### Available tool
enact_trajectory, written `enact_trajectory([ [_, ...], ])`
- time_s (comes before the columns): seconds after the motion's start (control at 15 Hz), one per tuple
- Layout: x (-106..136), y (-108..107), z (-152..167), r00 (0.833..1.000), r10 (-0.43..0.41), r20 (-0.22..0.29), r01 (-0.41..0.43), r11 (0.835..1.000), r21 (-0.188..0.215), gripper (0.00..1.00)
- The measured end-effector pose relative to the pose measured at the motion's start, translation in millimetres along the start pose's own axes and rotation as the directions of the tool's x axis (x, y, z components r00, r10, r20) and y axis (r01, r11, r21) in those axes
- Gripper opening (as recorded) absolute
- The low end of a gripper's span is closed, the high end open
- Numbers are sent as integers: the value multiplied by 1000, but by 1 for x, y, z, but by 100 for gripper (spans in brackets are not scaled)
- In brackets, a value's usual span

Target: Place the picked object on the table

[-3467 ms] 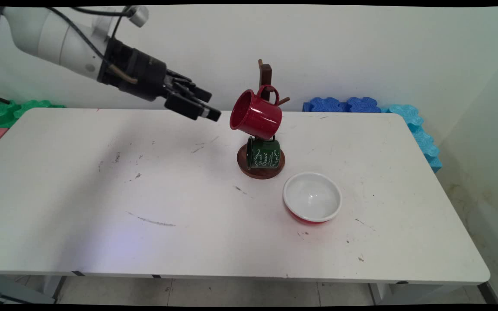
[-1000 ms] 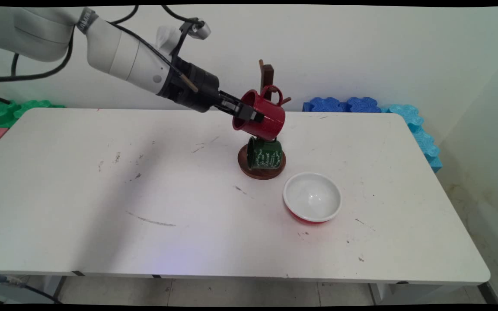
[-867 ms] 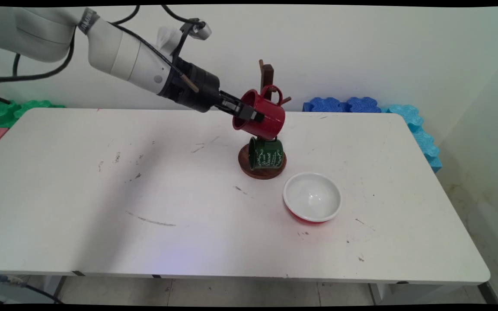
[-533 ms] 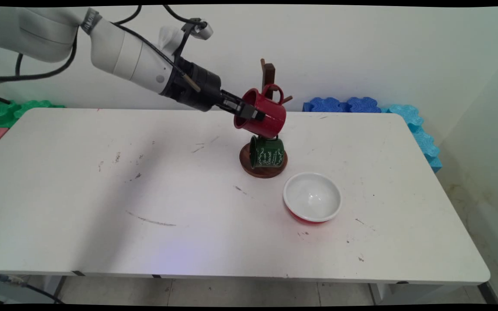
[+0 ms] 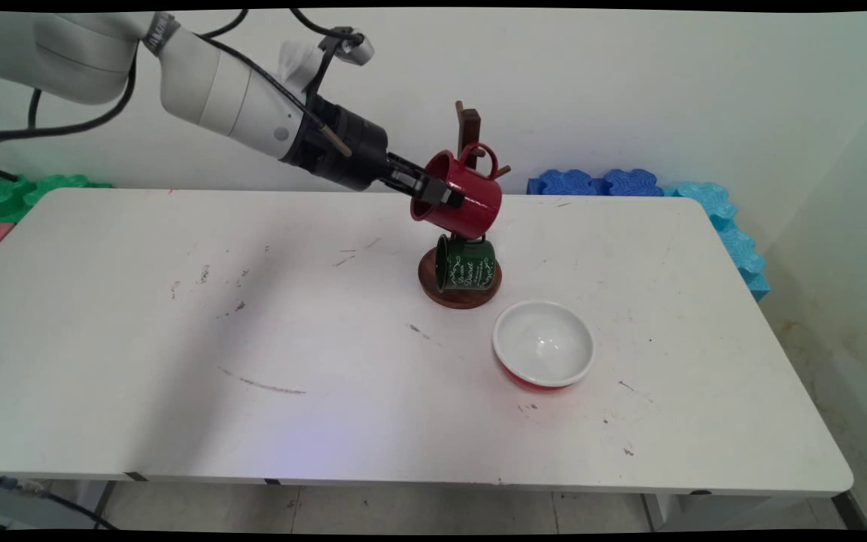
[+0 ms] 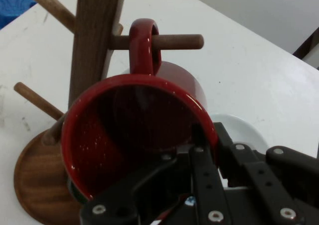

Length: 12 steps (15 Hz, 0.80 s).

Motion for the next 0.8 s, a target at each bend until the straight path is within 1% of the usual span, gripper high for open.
enact_trajectory([
  [0.53,2,15,-6,1000,21,0,-21,1000,-23,0],
  [0.8,3,26,-10,999,33,-2,-33,999,-41,0],
])
